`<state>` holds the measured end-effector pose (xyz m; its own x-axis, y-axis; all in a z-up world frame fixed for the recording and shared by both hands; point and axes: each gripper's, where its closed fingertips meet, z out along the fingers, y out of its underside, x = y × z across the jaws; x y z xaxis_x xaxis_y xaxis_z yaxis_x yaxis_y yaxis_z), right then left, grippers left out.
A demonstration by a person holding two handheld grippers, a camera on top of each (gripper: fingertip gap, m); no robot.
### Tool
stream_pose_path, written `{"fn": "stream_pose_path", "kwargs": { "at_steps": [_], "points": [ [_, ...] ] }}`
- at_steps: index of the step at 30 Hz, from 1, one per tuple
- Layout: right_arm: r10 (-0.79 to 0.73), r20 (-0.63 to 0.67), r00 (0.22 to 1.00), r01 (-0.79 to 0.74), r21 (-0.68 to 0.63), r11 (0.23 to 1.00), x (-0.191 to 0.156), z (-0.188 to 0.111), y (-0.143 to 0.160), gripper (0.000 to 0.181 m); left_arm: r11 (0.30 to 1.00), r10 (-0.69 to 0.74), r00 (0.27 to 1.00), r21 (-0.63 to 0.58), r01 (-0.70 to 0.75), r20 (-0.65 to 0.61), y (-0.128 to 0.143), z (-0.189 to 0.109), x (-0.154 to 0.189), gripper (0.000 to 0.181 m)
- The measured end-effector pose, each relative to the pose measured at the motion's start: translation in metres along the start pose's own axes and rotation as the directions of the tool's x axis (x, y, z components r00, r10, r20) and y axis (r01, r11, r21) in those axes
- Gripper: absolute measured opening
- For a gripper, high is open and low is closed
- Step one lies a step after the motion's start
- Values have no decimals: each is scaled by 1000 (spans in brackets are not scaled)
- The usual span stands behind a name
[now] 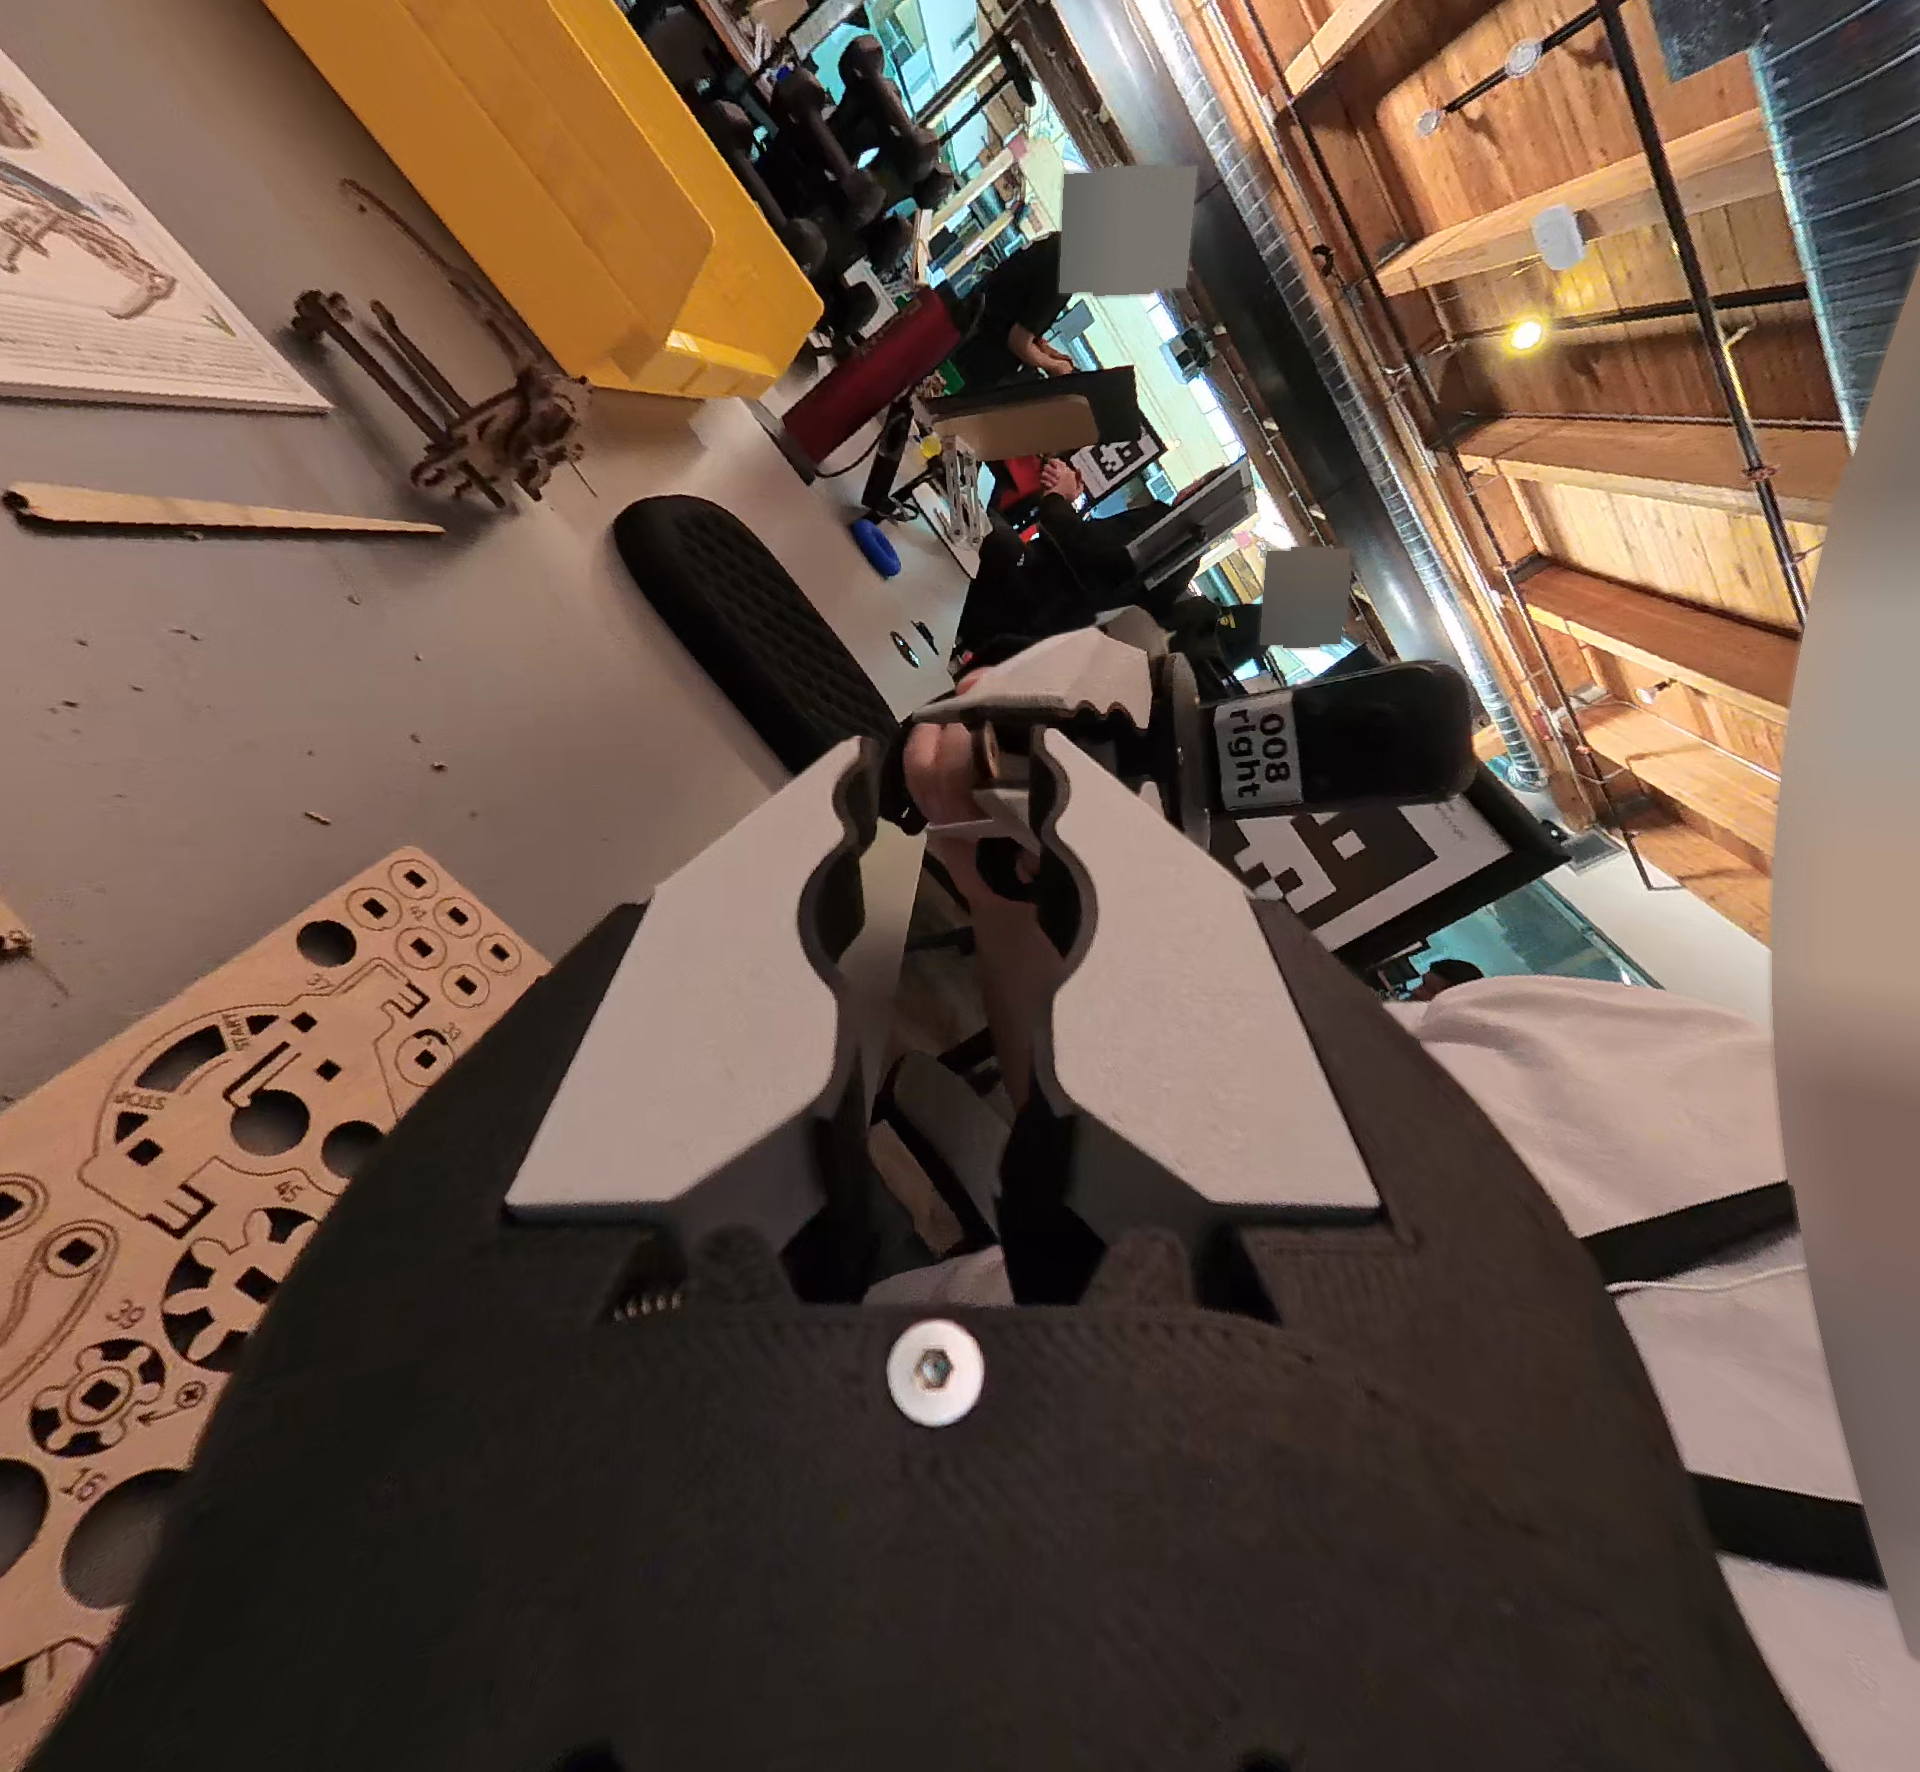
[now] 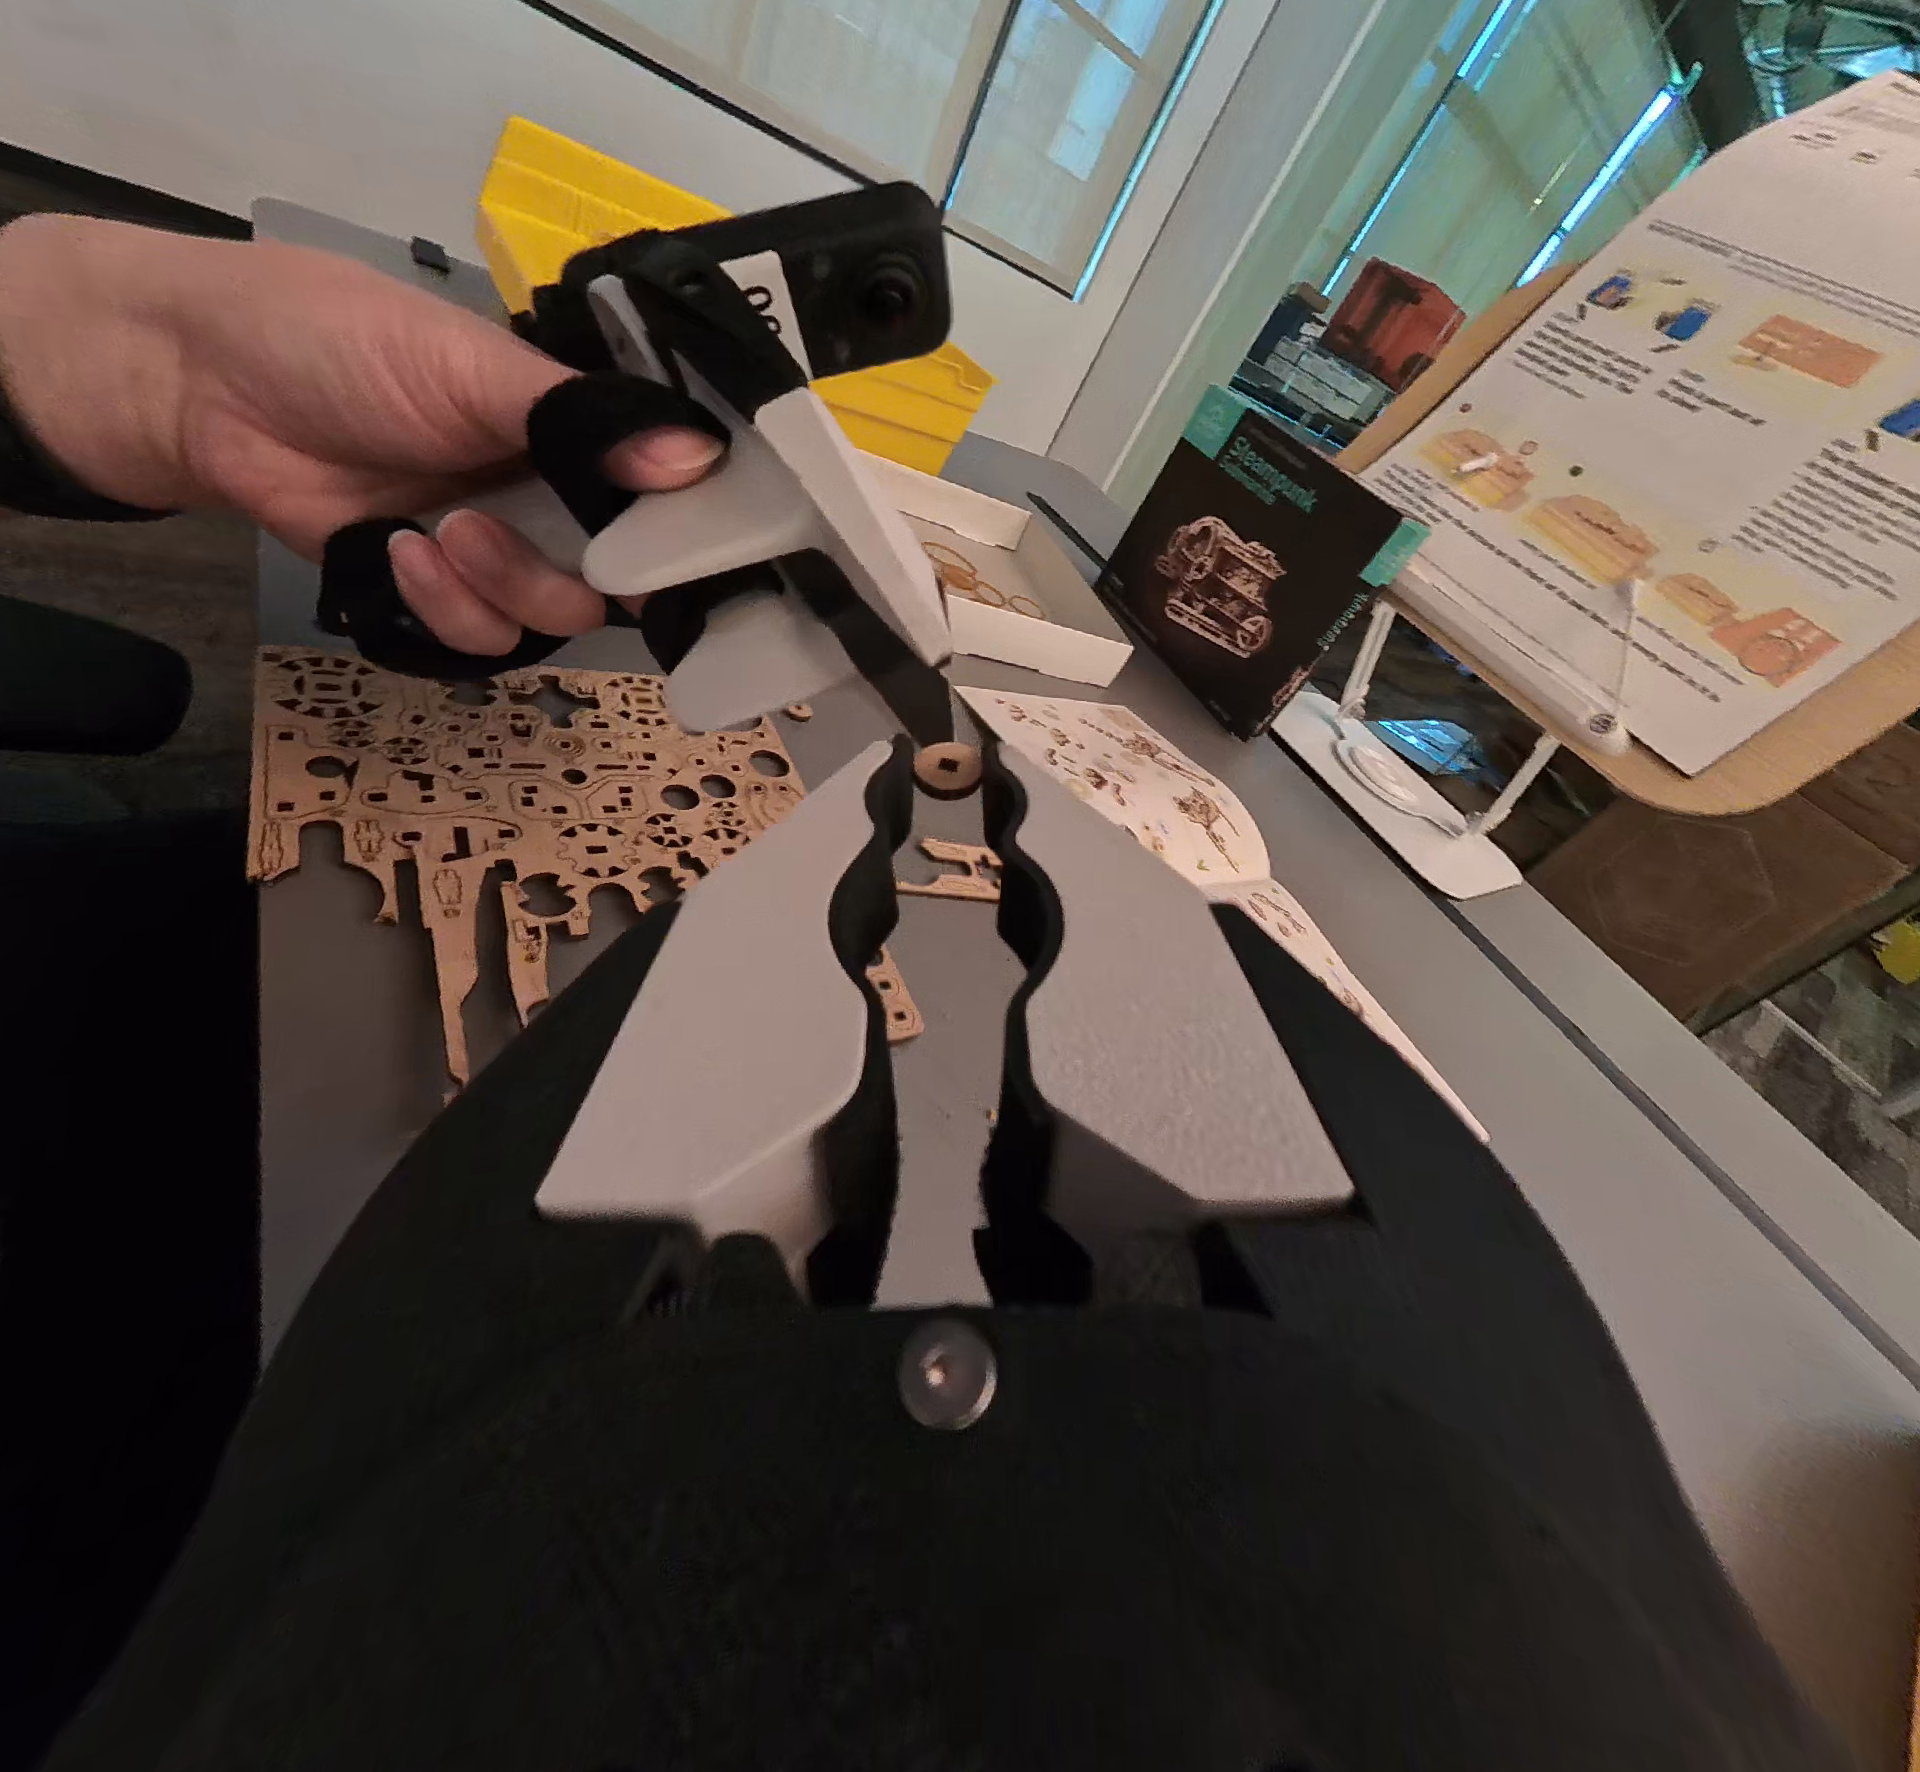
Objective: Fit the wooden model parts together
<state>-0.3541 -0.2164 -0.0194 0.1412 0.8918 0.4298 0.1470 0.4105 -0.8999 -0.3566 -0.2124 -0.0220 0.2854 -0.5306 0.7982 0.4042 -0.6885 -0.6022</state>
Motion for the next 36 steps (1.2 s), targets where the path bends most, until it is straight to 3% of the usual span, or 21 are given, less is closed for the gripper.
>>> {"fn": "stream_pose_path", "kwargs": {
  "at_steps": [4,12,34,36],
  "points": [
    [-30,38,999,30,9,1000,-8,3,-3,11,999,-10,1000,-41,10,-10,8,3,-1,27],
    [-46,53,998,46,-2,999,-13,7,2,11,997,-24,998,-80,19,-63,17,5,3,0],
    [-55,32,998,56,-34,998,-14,18,2,10,1000,21,999,3,-21,-45,12,-3,-3,0],
    [-49,18,999,50,-37,998,-12,17,5,11,999,40,999,15,-40,-17,8,-5,-7,11]
  ]
}}
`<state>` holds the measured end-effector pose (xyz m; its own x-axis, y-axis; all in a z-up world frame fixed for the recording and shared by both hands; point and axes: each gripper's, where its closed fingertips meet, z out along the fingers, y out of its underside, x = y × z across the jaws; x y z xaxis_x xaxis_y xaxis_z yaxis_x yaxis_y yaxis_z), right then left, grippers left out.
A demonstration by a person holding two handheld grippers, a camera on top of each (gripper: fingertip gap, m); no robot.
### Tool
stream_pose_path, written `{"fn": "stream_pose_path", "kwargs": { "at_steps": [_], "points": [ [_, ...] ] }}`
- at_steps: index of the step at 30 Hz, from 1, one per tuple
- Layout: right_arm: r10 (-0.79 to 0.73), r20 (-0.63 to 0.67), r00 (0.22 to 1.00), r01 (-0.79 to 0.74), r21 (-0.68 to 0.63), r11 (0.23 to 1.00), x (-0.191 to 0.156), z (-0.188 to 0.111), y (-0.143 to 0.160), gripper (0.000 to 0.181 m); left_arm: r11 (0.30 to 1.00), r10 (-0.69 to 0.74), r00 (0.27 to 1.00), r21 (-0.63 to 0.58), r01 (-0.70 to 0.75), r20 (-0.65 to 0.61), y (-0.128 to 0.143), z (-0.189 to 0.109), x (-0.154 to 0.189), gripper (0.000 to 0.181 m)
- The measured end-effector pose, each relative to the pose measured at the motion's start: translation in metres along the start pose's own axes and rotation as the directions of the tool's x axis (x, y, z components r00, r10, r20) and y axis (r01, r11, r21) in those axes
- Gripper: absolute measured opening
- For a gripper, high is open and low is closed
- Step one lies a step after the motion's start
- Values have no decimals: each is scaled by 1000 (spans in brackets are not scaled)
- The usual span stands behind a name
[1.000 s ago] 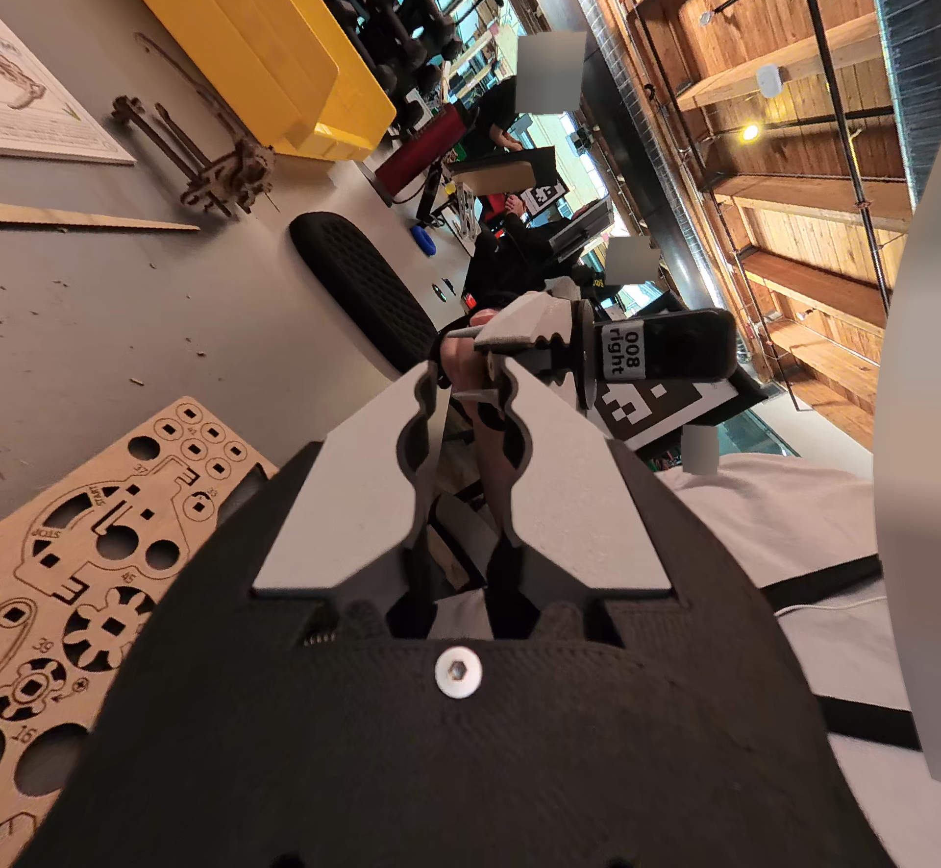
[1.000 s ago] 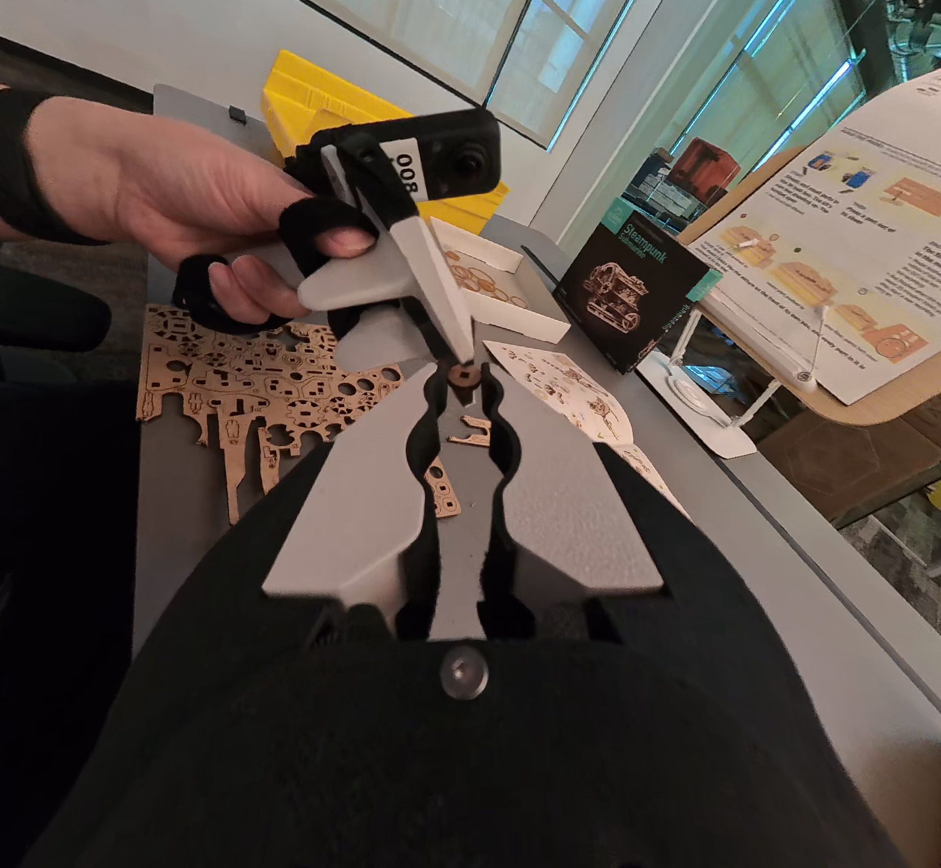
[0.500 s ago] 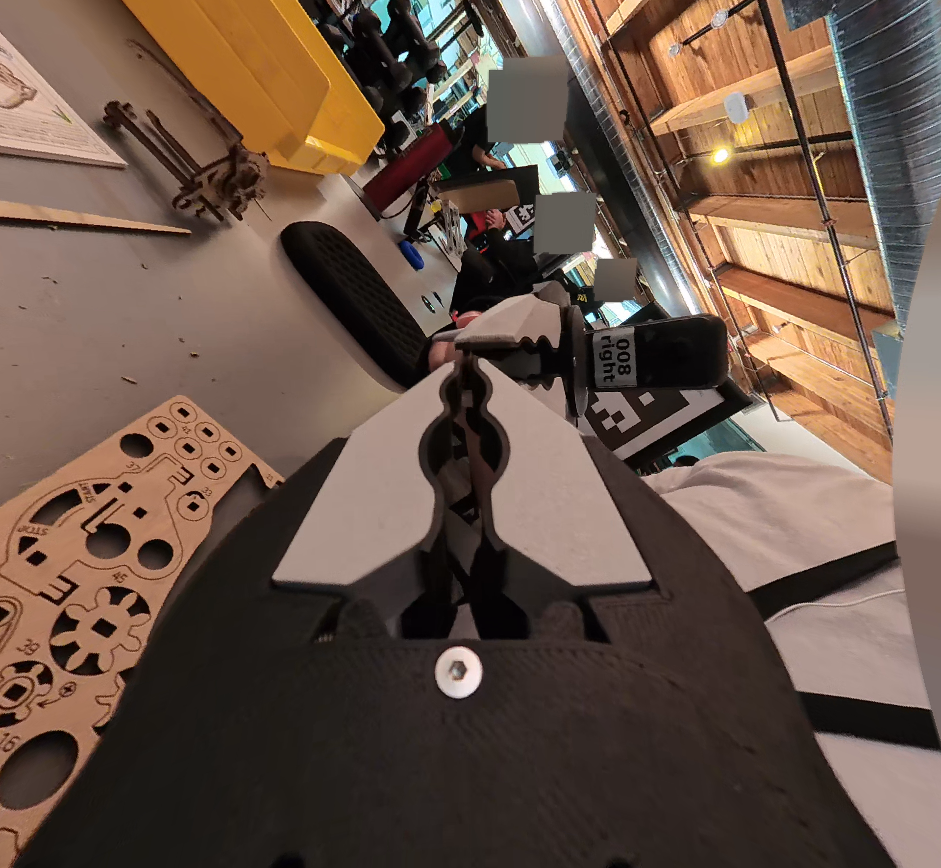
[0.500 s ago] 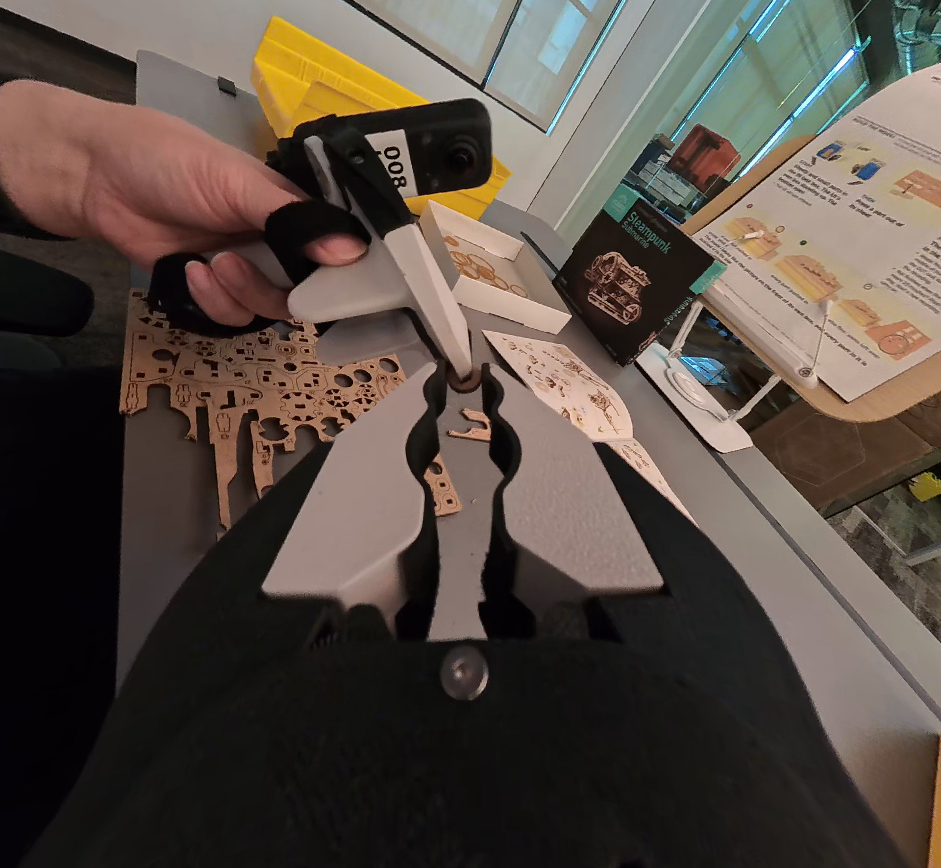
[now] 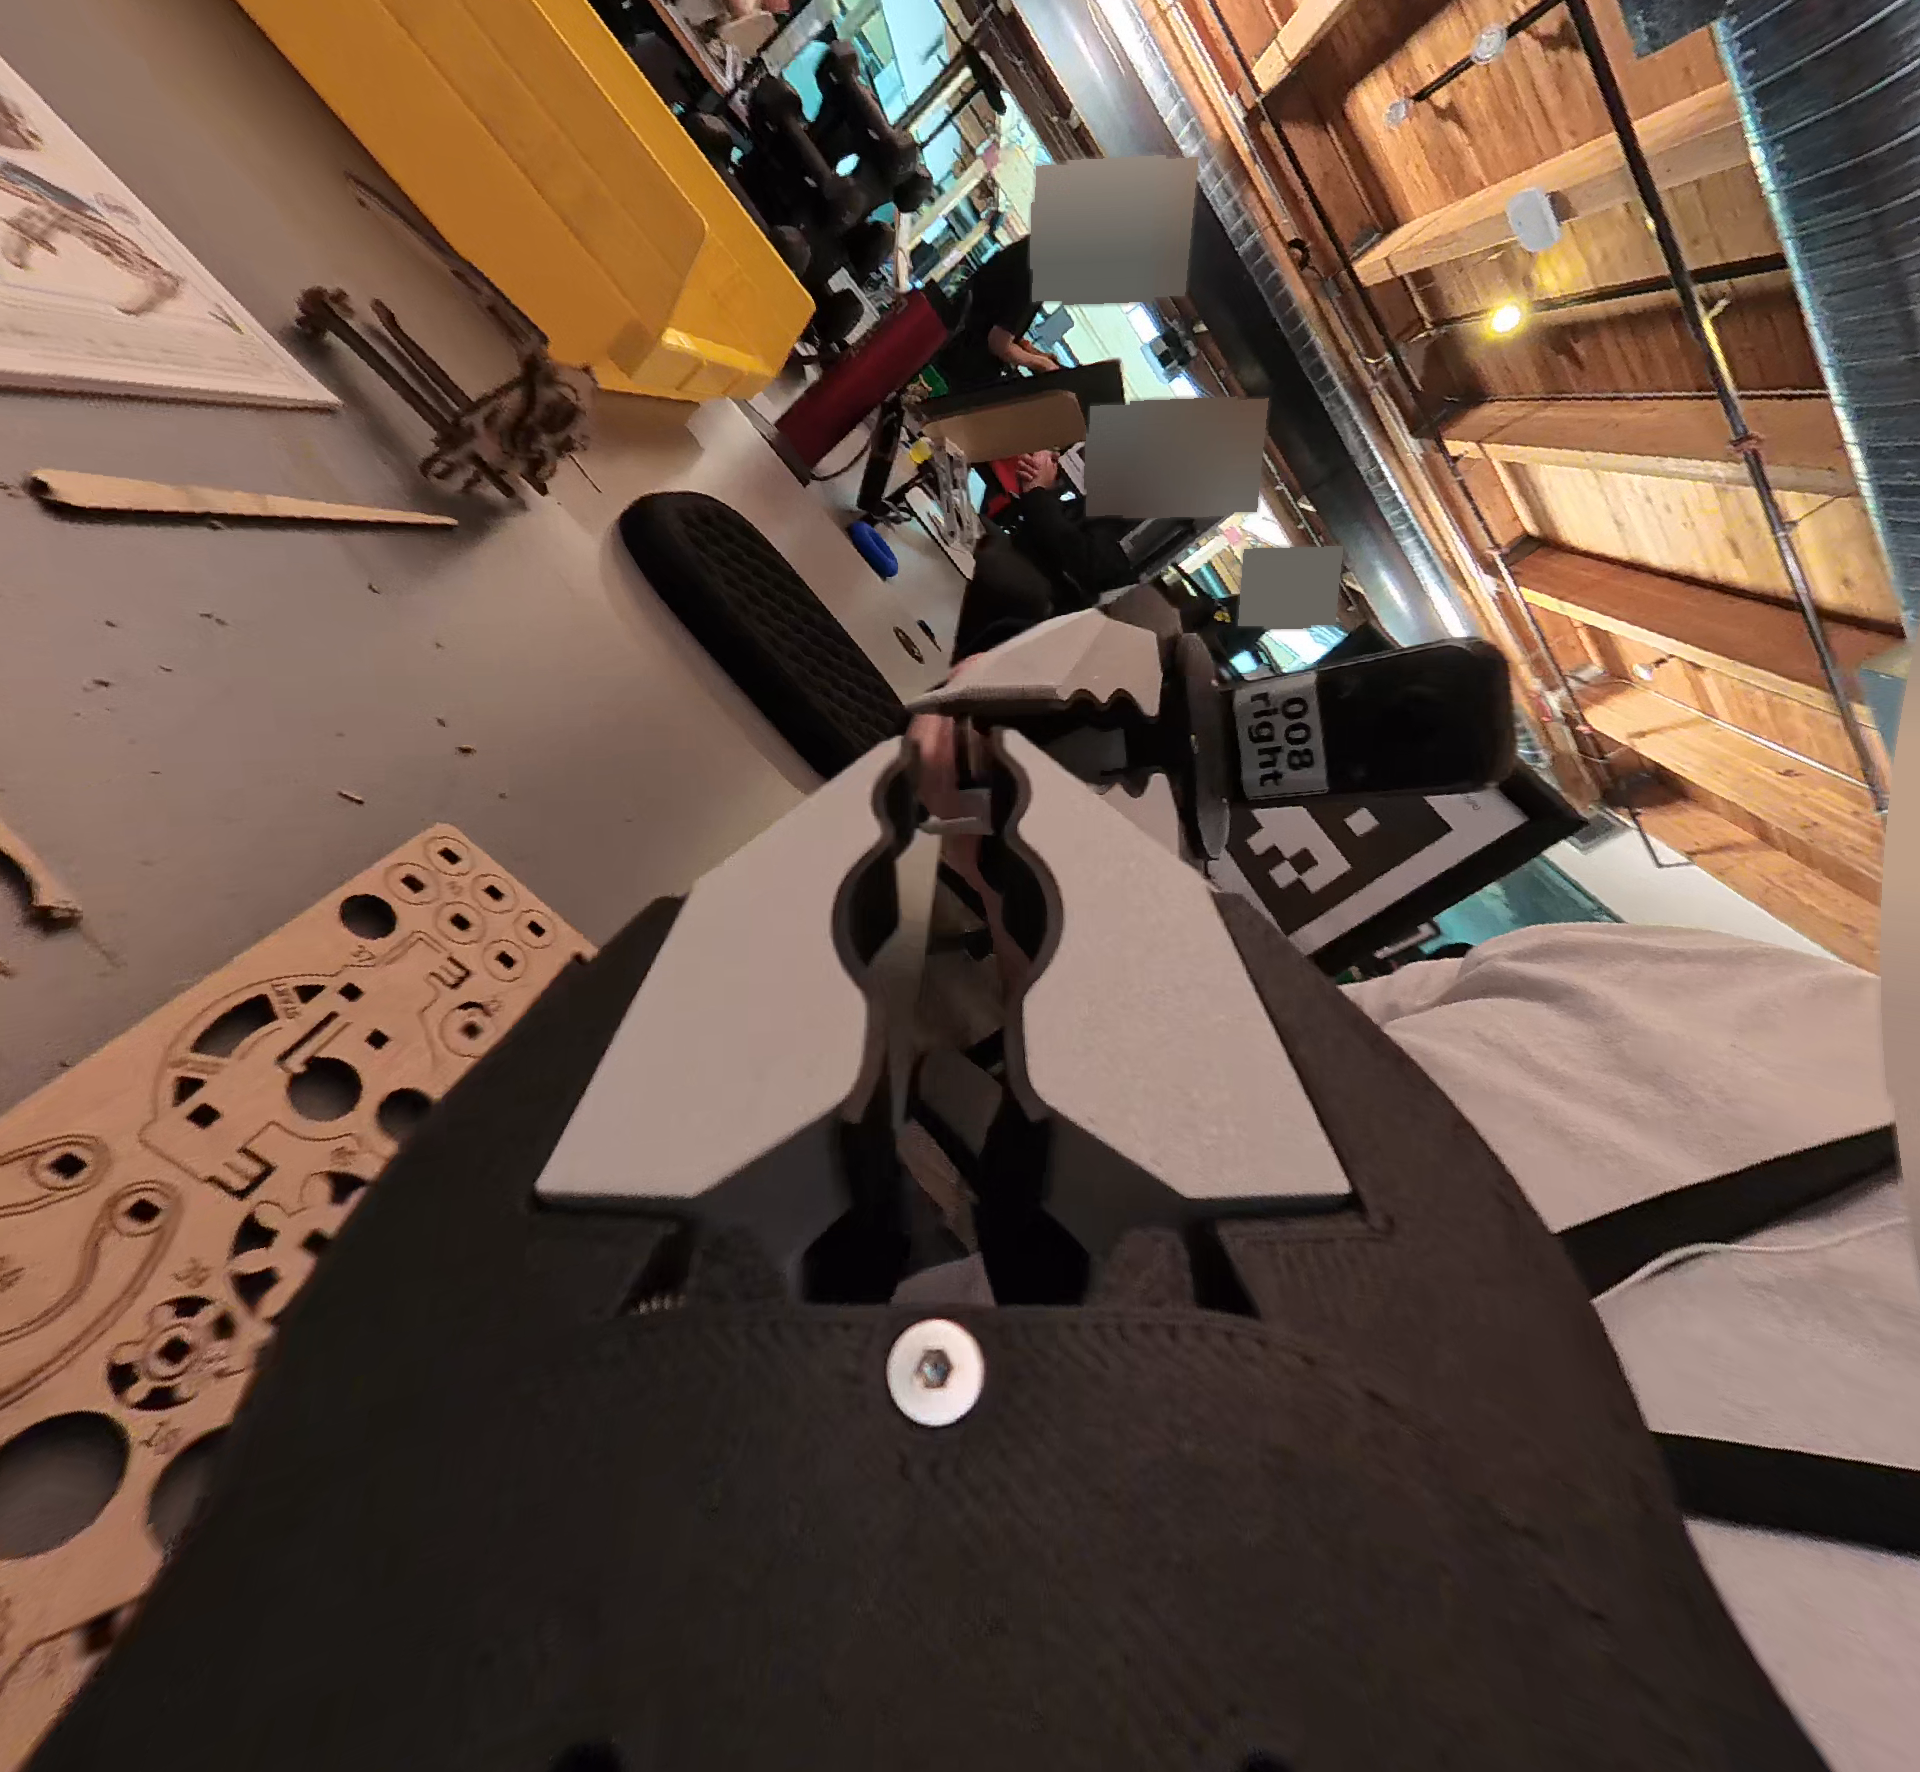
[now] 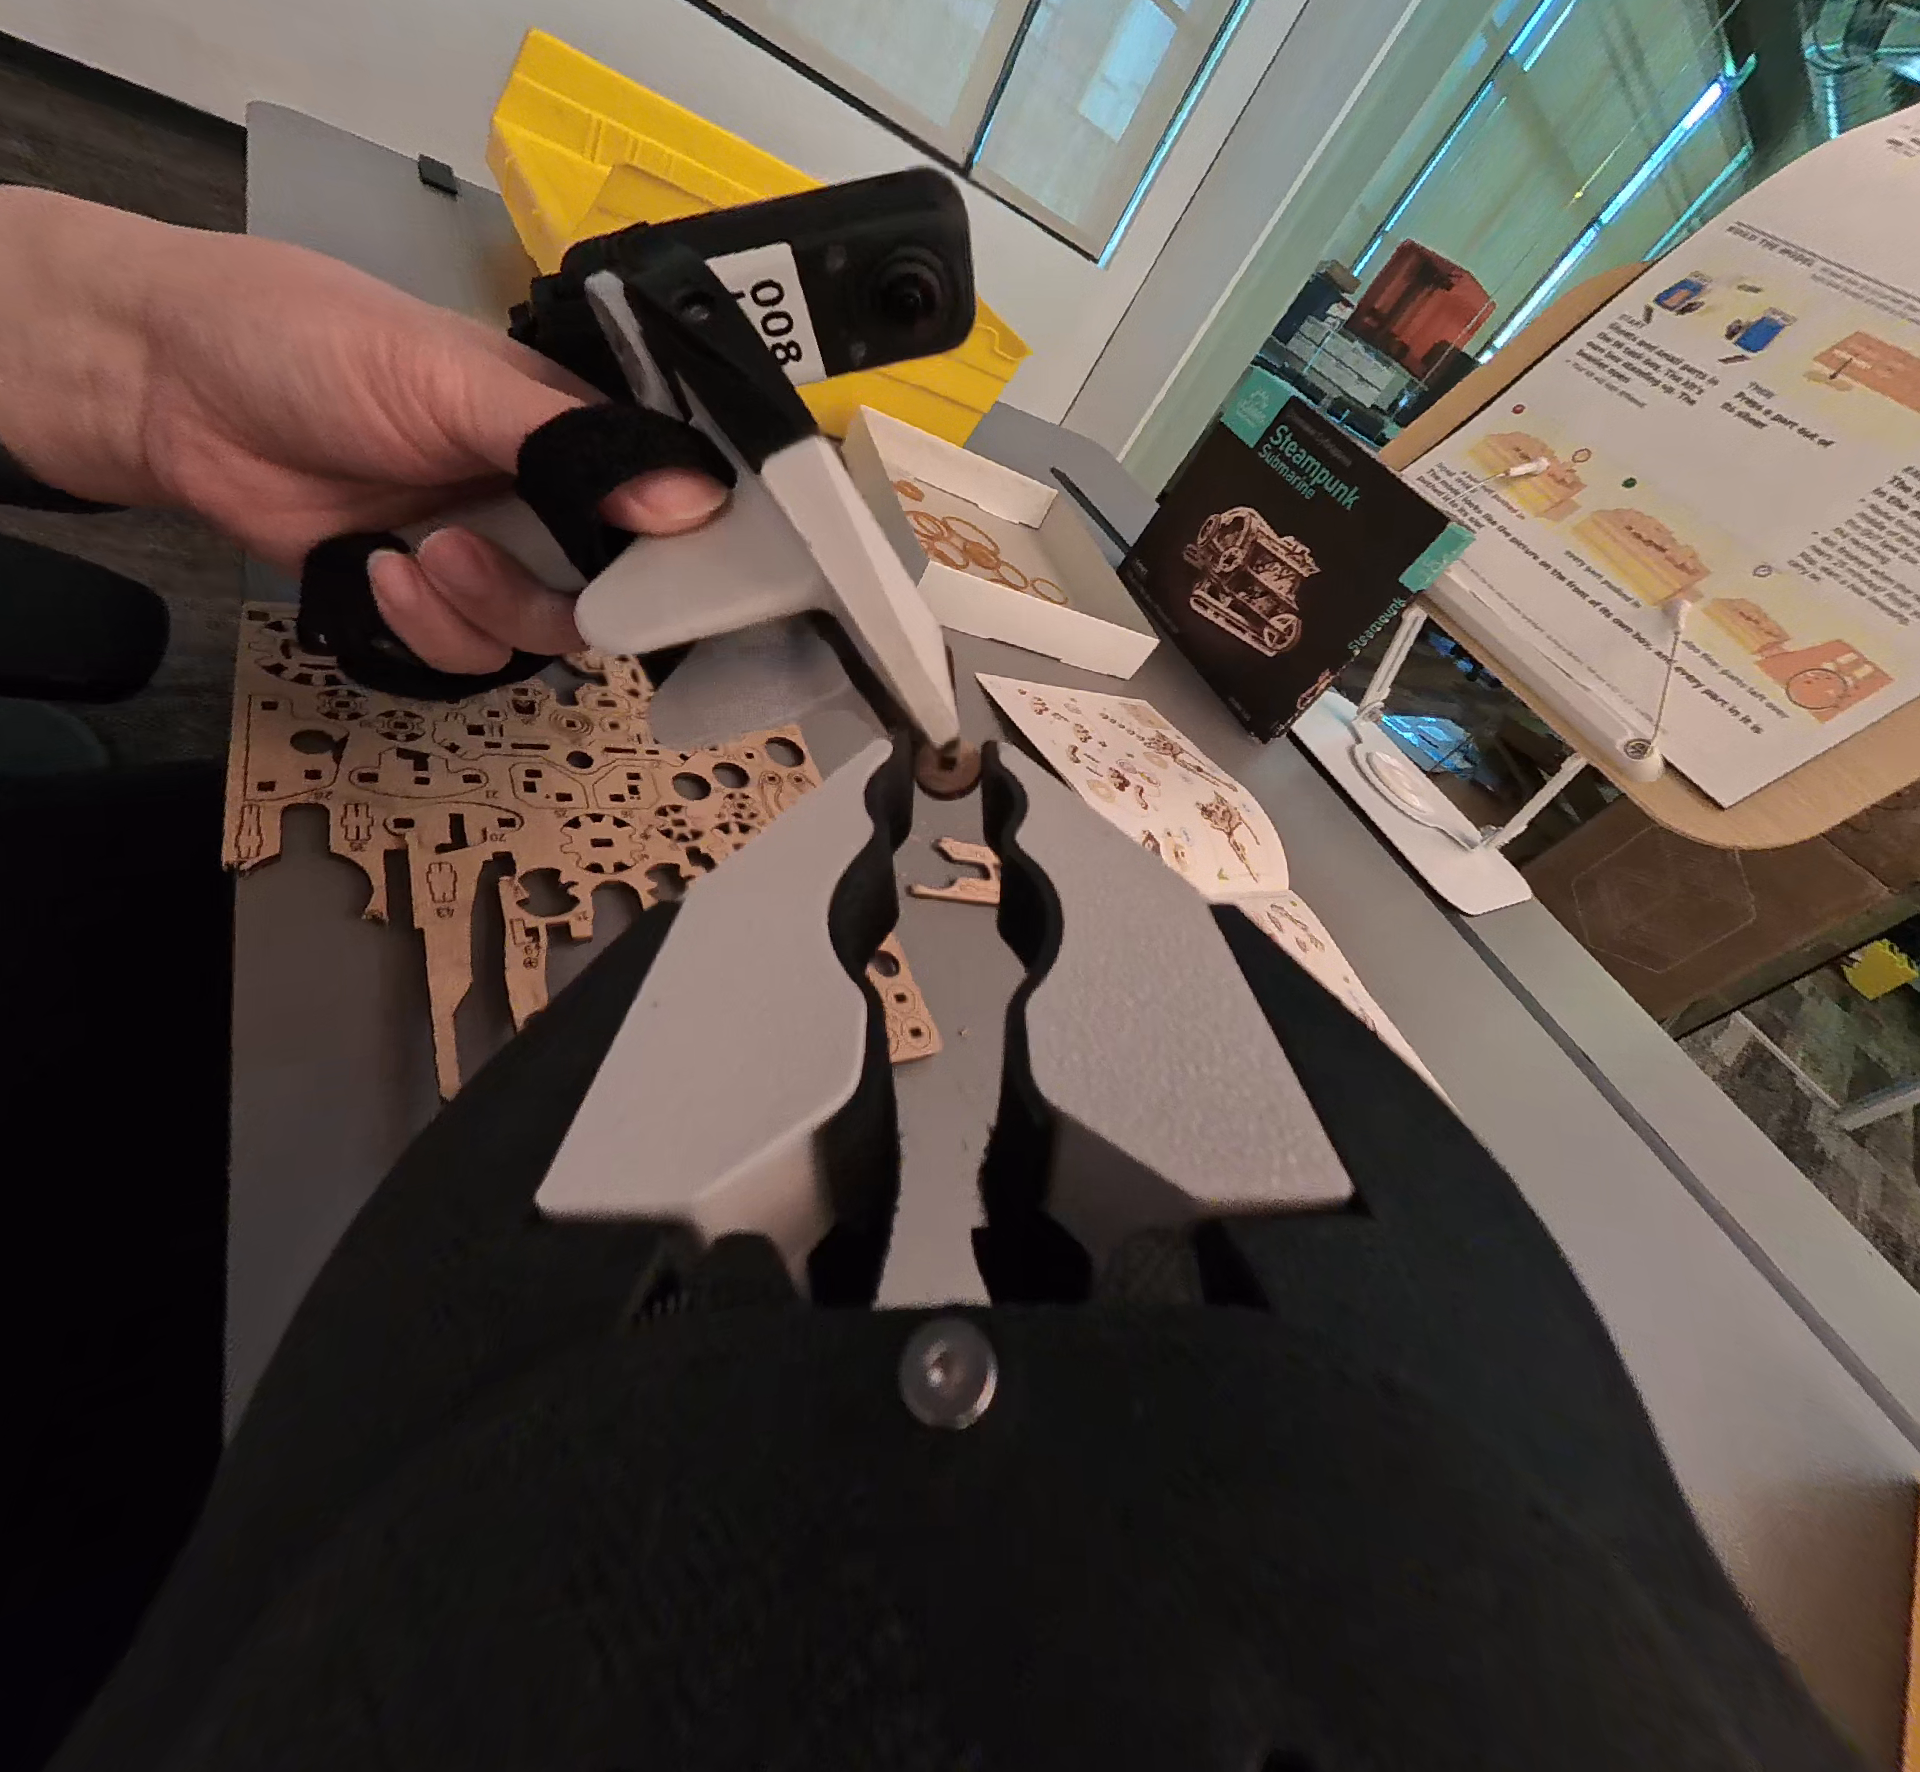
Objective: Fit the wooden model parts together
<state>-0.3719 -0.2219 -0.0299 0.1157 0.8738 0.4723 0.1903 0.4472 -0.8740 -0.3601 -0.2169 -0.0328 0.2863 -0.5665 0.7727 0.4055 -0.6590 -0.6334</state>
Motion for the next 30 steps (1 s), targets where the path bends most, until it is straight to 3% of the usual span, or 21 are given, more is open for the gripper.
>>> {"fn": "stream_pose_path", "kwargs": {
  "at_steps": [4,7,12,16,20,22,26,30],
  "points": [
    [16,-50,999,-17,-31,999,10,-11,12,10,996,92,991,-18,-91,100,-14,-12,-18,16],
    [46,-114,992,-52,-49,997,23,-29,24,11,961,257,949,-147,-232,182,-26,-10,-38,26],
    [118,-230,966,-131,-42,991,49,-66,39,10,783,558,810,-440,-440,182,-43,22,-84,38],
    [118,-294,948,-143,-63,988,64,-88,49,11,657,678,729,-520,-546,91,-57,66,-107,38],
    [122,-329,936,-154,-74,985,72,-102,58,11,500,776,631,-605,-620,-6,-51,103,-134,42],
    [134,-332,934,-169,-77,983,74,-106,62,11,493,767,641,-618,-612,-22,-49,117,-144,41],
    [132,-343,930,-175,-100,979,77,-114,74,11,559,697,715,-581,-592,-59,-49,138,-142,40],
    [157,-340,927,-201,-98,975,81,-118,83,10,506,721,687,-610,-610,-90,-42,143,-151,36]
  ]
}}
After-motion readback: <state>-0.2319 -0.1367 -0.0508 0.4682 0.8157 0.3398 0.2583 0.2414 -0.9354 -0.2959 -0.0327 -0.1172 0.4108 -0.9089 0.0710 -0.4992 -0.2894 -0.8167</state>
